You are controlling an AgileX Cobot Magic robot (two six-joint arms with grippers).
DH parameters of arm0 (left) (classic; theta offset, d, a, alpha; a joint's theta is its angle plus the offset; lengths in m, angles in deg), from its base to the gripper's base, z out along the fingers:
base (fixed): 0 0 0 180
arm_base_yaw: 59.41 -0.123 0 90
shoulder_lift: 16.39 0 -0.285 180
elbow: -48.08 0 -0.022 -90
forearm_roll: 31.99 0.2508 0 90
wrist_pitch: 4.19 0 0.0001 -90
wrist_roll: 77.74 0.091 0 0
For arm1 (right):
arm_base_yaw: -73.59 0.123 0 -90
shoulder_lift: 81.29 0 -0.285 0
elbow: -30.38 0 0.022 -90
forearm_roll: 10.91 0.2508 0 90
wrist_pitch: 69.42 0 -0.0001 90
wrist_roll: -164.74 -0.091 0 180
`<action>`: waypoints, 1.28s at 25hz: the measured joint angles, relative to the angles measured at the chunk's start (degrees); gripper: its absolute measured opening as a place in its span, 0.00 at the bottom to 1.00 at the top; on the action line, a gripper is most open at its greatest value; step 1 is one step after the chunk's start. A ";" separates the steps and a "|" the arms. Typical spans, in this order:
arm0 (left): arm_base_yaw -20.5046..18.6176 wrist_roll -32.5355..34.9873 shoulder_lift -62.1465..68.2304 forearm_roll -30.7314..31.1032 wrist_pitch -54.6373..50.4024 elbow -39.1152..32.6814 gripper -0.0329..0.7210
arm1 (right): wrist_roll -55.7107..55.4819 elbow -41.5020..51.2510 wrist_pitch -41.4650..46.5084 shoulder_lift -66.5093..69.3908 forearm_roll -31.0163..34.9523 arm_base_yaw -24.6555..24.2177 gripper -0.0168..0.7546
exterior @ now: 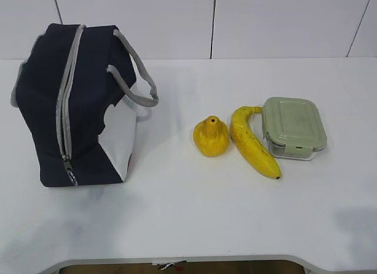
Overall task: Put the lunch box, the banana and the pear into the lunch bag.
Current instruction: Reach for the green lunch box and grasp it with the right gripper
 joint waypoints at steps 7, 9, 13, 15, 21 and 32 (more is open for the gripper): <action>0.00 0.00 0.00 0.00 0.00 0.00 0.35 | 0.00 0.00 0.00 0.00 0.00 0.00 0.66; 0.00 0.00 0.00 0.00 0.00 0.00 0.35 | 0.00 0.00 0.00 0.00 0.39 0.00 0.66; 0.00 0.00 0.00 0.00 0.00 0.00 0.35 | 0.00 0.00 0.00 0.00 0.39 0.00 0.66; 0.00 0.00 0.00 0.00 0.00 0.00 0.35 | 0.00 0.00 0.00 0.00 0.39 0.00 0.66; 0.00 0.00 0.00 0.00 0.00 0.00 0.35 | 0.00 0.00 0.00 0.00 0.39 0.00 0.66; 0.00 0.00 0.00 0.00 0.00 0.00 0.35 | 0.00 -1.99 1.48 0.00 1.51 0.00 0.66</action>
